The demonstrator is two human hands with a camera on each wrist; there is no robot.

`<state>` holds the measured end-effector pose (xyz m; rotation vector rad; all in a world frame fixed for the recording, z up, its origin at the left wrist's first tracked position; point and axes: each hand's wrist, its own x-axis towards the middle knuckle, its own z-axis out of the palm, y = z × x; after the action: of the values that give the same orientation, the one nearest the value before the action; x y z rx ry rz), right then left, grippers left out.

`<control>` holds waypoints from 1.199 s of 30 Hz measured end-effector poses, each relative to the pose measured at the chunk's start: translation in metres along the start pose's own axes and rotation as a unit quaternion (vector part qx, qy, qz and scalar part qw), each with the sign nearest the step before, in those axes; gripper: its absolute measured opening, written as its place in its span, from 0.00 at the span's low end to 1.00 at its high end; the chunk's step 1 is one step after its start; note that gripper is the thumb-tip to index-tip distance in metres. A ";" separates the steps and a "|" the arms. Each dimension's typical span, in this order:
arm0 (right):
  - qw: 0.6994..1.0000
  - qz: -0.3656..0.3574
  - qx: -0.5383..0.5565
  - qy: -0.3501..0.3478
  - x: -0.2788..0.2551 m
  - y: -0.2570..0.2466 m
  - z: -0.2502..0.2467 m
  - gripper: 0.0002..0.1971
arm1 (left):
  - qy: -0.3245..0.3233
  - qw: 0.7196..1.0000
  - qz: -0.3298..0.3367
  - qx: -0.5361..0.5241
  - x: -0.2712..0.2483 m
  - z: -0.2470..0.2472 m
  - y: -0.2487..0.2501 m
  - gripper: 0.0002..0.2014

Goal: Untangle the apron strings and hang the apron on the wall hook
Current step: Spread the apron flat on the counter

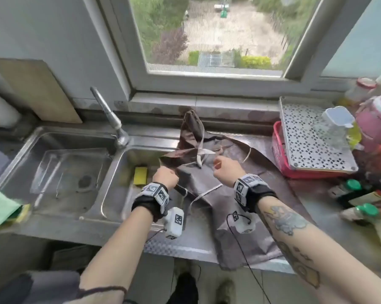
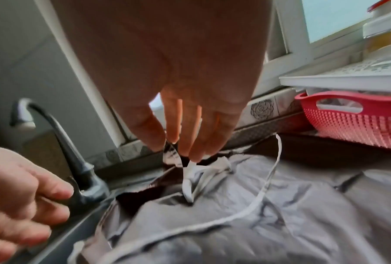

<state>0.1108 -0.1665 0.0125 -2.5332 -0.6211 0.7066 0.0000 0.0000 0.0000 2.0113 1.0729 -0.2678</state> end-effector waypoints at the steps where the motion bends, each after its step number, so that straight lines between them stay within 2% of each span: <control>1: 0.999 0.005 -0.022 -0.033 0.004 0.001 0.008 0.19 | -0.044 0.999 -0.018 0.019 0.008 0.005 -0.009 0.17; 3: 0.993 0.003 -0.066 -0.095 0.009 0.001 0.025 0.20 | -0.116 0.991 -0.036 0.062 0.009 0.014 -0.019 0.17; 5: 0.984 0.009 -0.107 -0.139 0.009 0.002 0.040 0.21 | -0.186 0.978 -0.032 0.083 0.002 0.023 -0.021 0.08; 6: 0.982 0.008 -0.123 -0.145 0.013 0.003 0.047 0.20 | -0.206 0.975 -0.009 0.087 0.006 0.028 -0.024 0.06; 9: 0.980 0.026 -0.145 -0.134 0.022 0.007 0.056 0.13 | -0.239 0.961 0.043 0.135 0.025 0.038 -0.031 0.15; 10: 0.980 0.032 -0.148 -0.132 0.024 0.008 0.055 0.11 | -0.231 0.962 0.057 0.136 0.034 0.042 -0.033 0.17; 13: 0.984 0.062 -0.131 -0.107 0.037 0.013 0.045 0.08 | -0.202 0.979 0.009 0.036 0.041 0.037 -0.027 0.15; 15: 0.990 0.101 -0.084 -0.049 0.049 0.019 0.029 0.10 | -0.179 0.983 0.009 -0.035 0.043 0.027 -0.018 0.15; 16: 0.990 0.122 -0.064 -0.016 0.057 0.023 0.021 0.12 | -0.176 0.980 -0.026 -0.087 0.045 0.021 -0.012 0.14; 18: 0.987 0.154 -0.052 0.021 0.070 0.032 0.004 0.17 | -0.160 0.970 -0.045 -0.178 0.051 0.015 -0.004 0.07; 20: 0.983 0.170 -0.071 0.012 0.079 0.042 -0.007 0.20 | -0.139 0.937 -0.100 -0.304 0.054 0.011 0.000 0.12; 22: 0.981 0.160 -0.107 -0.031 0.081 0.048 -0.009 0.19 | -0.090 0.906 -0.137 -0.390 0.056 0.007 0.001 0.14; 23: 0.980 0.145 -0.123 -0.059 0.080 0.051 -0.006 0.15 | -0.084 0.912 -0.133 -0.380 0.061 0.011 0.000 0.13; 25: 0.976 0.114 -0.143 -0.117 0.075 0.056 0.004 0.10 | -0.090 0.942 -0.099 -0.308 0.066 0.021 -0.006 0.13; 27: 0.972 0.090 -0.154 -0.154 0.070 0.063 0.017 0.10 | -0.105 0.974 -0.066 -0.189 0.069 0.038 -0.016 0.15; 29: 0.971 0.075 -0.158 -0.164 0.067 0.070 0.025 0.11 | -0.101 0.990 -0.038 -0.089 0.063 0.050 -0.020 0.17; 32: 0.971 0.071 -0.160 -0.161 0.068 0.075 0.026 0.09 | -0.016 0.999 -0.019 -0.041 0.059 0.059 -0.021 0.16; 34: 0.970 0.074 -0.161 -0.165 0.069 0.078 0.025 0.06 | 0.049 0.998 -0.018 -0.040 0.060 0.058 -0.018 0.10; 36: 0.970 0.082 -0.158 -0.167 0.072 0.084 0.024 0.14 | 0.098 0.993 -0.013 -0.062 0.062 0.051 -0.015 0.05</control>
<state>0.1777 -0.1899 -0.0763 -2.8047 -0.6855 1.1967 0.0357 0.0030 -0.0734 1.9431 1.2090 -0.0161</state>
